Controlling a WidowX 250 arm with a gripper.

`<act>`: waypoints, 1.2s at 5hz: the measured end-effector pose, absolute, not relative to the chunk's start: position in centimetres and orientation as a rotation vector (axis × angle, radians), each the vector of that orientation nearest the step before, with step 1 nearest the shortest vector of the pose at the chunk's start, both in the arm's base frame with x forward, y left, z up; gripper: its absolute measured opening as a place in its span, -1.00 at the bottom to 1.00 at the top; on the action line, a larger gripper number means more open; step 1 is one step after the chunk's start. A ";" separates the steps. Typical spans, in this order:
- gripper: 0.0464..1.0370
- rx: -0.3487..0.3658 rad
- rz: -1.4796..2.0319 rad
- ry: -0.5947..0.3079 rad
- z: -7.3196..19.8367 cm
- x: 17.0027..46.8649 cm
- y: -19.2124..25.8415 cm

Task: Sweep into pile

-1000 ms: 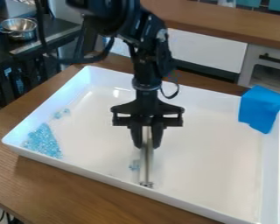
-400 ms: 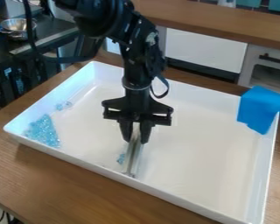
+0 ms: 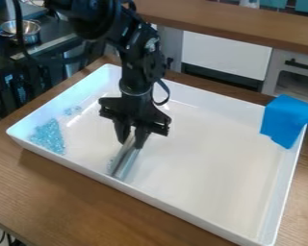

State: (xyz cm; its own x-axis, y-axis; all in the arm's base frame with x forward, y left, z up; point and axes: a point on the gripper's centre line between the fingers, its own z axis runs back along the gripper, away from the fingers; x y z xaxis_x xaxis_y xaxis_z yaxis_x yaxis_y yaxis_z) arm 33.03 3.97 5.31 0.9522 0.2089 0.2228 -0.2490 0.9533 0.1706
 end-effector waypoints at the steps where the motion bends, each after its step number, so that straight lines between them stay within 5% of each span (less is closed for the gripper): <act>1: -0.46 0.225 0.206 -0.225 5.4 33.3 4.4; 3: -0.46 0.367 0.146 -0.281 5.5 34.0 5.7; 6: -0.46 0.350 0.162 -0.183 5.6 35.8 6.9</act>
